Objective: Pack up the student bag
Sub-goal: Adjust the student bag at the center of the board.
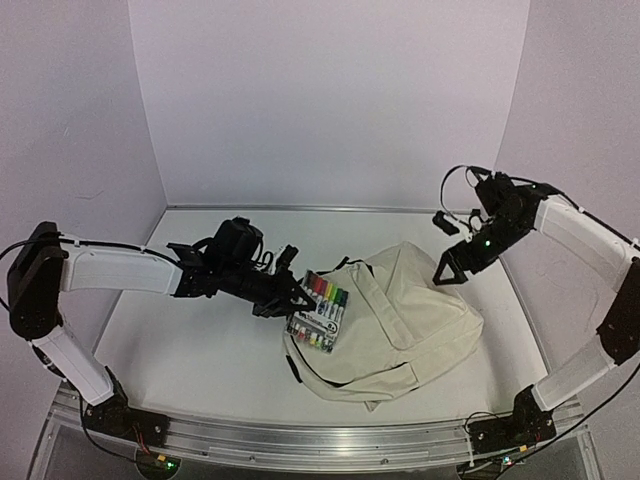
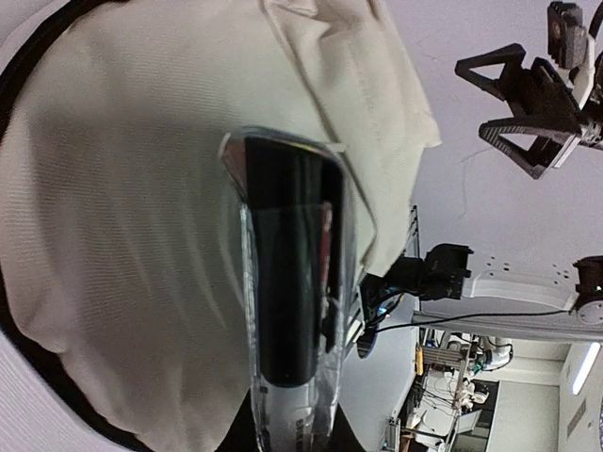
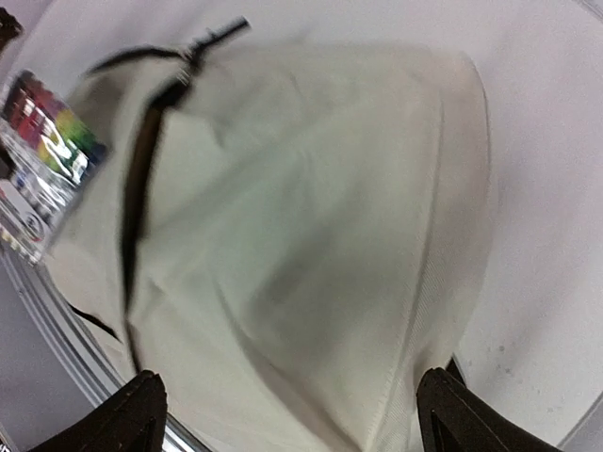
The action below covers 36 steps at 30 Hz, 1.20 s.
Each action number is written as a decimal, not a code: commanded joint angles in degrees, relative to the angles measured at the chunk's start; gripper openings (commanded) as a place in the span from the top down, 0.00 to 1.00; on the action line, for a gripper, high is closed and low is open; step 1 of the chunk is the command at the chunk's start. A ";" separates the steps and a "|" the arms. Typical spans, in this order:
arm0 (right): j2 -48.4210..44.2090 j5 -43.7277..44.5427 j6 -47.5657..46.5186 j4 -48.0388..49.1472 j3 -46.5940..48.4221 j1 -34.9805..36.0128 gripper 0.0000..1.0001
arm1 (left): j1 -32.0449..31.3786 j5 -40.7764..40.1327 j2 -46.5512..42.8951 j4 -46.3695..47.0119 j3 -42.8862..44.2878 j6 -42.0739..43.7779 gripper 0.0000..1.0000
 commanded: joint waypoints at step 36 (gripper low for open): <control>13.99 20.22 6.41 18.70 8.72 16.34 0.39 | 12.23 -7.54 2.62 -14.14 8.92 3.20 1.00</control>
